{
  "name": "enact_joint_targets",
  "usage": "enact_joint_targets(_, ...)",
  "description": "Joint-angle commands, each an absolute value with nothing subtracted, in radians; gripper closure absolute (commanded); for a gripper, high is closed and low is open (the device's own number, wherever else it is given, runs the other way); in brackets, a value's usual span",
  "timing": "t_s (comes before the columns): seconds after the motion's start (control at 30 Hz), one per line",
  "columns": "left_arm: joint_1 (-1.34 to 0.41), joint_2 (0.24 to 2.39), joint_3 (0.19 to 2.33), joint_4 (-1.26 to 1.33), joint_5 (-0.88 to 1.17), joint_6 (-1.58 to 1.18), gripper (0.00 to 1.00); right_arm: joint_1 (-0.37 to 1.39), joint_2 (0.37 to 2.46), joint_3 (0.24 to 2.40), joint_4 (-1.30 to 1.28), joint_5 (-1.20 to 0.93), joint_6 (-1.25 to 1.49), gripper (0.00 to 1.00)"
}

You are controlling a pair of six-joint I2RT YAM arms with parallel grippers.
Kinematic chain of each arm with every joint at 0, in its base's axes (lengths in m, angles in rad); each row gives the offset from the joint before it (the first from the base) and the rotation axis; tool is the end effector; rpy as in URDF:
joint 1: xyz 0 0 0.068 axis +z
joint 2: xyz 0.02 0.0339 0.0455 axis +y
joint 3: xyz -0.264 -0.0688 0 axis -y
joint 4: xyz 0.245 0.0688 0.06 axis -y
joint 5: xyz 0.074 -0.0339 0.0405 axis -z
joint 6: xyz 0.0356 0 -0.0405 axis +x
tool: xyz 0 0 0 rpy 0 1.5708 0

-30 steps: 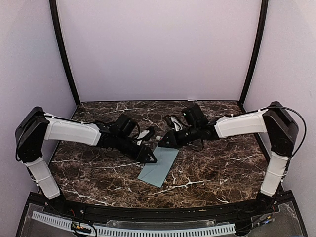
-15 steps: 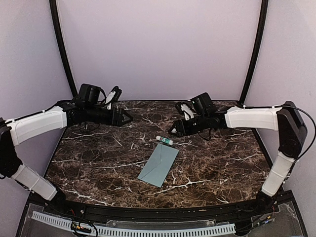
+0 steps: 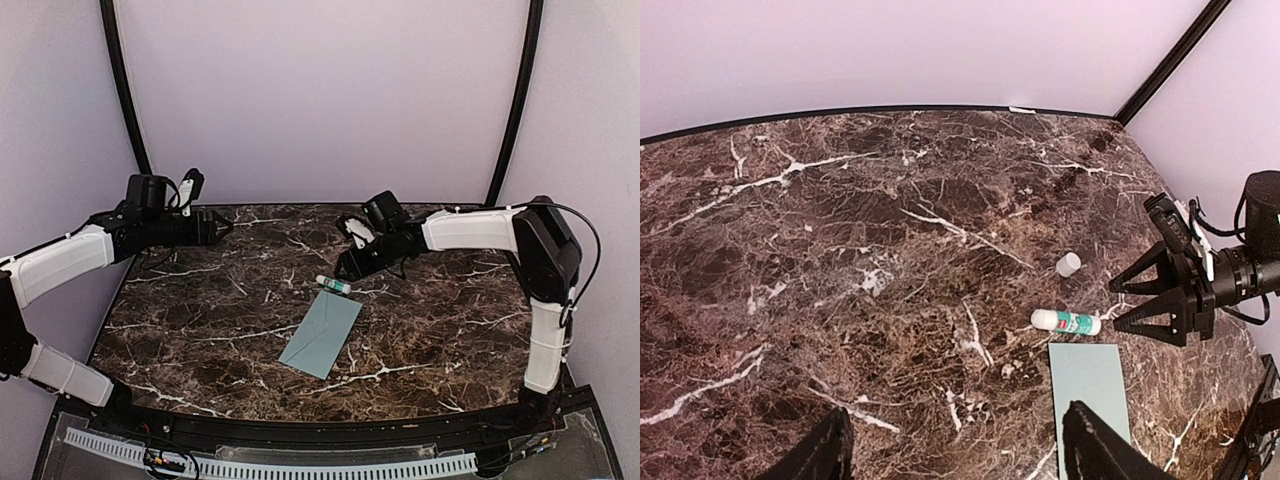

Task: Place the letter into the envelope and seal it
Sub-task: Pick up the solid glue from the center of the board.

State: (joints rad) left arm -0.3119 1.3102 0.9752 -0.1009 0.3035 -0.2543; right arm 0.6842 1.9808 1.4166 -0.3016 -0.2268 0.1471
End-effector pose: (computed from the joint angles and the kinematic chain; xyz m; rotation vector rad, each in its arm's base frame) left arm 0.2832 -0.1025 0.2991 0.2573 2.0321 -0.6623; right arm 0.3319 0.2810 0.1925 -0.7679 2.3938 0.6348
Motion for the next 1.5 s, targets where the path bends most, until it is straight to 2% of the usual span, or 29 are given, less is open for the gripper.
enact_joint_targets(0.0,-0.308,1.298,0.953,-0.072,0.319,-0.251,0.30,0.685,2.024,1.475,-0.334,-0.232,0.083,0.43)
enact_joint_targets(0.17,-0.308,1.293,0.953,-0.068,0.321,-0.253,0.30,0.694,2.063,1.486,-0.346,-0.218,0.075,0.47)
enact_joint_targets(0.5,-0.308,1.304,0.952,-0.067,0.333,-0.259,0.30,0.714,2.116,1.513,-0.360,-0.165,0.037,0.50)
enact_joint_targets(1.2,-0.308,1.321,0.953,-0.060,0.372,-0.266,0.30,0.758,2.164,1.531,-0.347,-0.104,0.029,0.70)
enact_joint_targets(1.47,-0.308,1.326,0.952,-0.058,0.383,-0.268,0.30,0.776,2.169,1.527,-0.346,-0.054,0.021,0.73)
